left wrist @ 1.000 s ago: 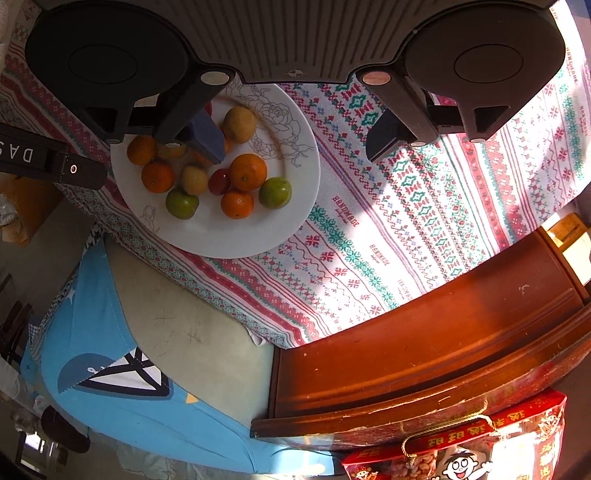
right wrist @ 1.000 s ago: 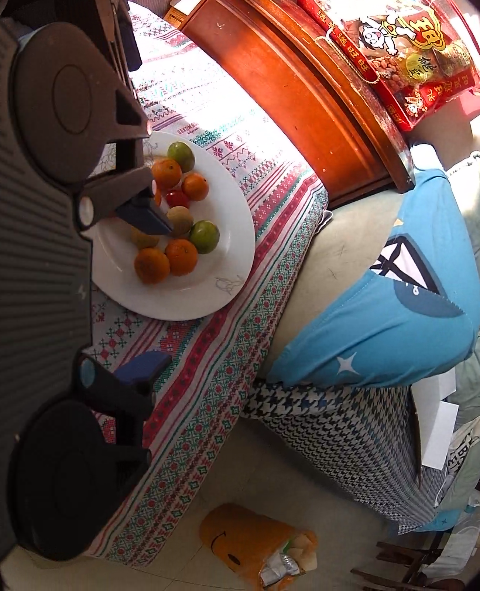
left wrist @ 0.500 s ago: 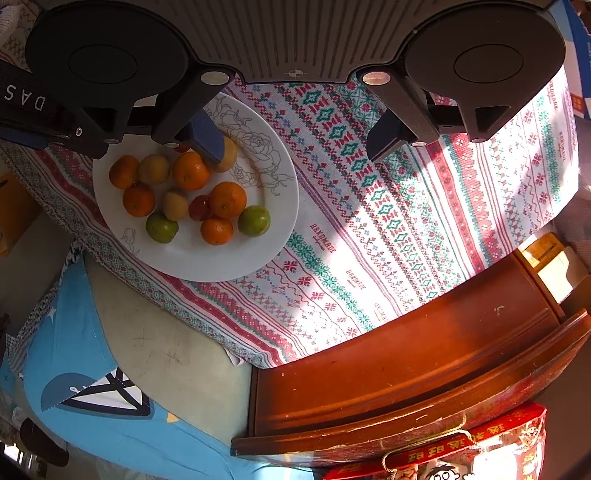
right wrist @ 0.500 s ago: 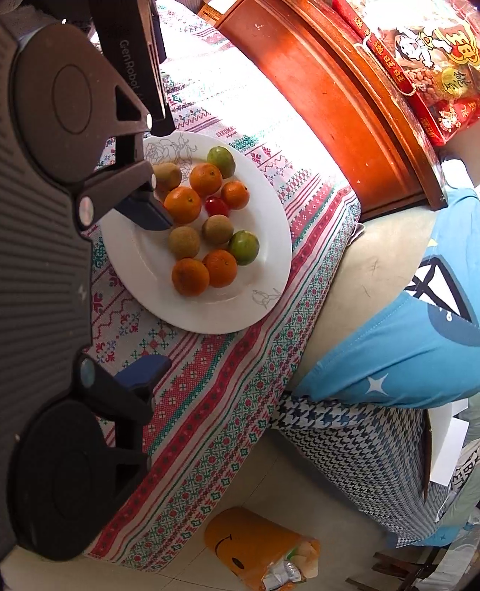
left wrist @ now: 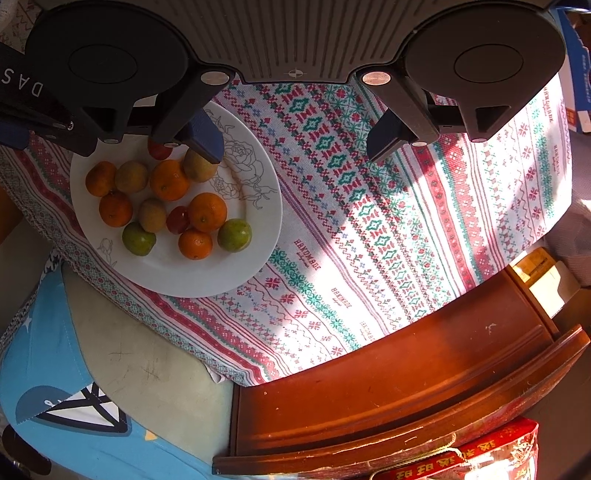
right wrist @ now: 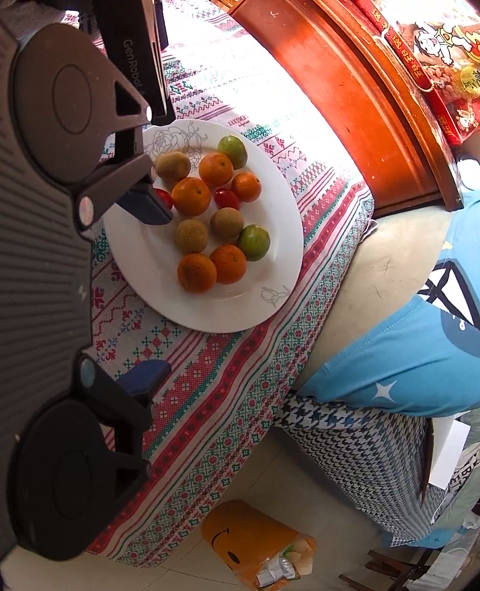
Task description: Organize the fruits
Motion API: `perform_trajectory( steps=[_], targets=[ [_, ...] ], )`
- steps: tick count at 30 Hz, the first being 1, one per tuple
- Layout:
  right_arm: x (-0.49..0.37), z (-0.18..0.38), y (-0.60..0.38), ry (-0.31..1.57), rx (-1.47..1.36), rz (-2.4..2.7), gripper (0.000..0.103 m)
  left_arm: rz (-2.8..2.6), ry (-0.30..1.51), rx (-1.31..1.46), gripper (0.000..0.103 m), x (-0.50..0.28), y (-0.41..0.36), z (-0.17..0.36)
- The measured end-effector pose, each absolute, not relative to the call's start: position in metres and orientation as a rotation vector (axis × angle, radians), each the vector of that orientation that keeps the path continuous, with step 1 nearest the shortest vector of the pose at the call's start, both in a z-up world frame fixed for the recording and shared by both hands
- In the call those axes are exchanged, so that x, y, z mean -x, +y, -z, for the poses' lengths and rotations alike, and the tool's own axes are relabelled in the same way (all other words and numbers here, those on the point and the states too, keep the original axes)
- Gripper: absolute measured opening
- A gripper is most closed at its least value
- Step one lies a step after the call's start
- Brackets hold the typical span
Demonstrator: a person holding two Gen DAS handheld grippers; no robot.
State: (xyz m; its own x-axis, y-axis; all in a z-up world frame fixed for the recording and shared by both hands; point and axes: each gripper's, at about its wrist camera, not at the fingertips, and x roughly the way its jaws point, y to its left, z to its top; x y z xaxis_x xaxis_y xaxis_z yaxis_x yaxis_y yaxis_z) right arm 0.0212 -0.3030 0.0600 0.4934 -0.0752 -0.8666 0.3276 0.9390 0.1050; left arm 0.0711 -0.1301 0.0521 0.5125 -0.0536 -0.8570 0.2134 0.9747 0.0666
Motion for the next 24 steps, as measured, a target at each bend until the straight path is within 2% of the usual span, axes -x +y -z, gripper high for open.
perform_trajectory(
  steps=[24],
  targets=[
    [-0.0262, -0.0530, -0.2960, 1.052, -0.248, 0.257, 0.083, 0.127, 1.024, -0.221, 0.087, -0.0713, -0.1341, -0.0472]
  ],
)
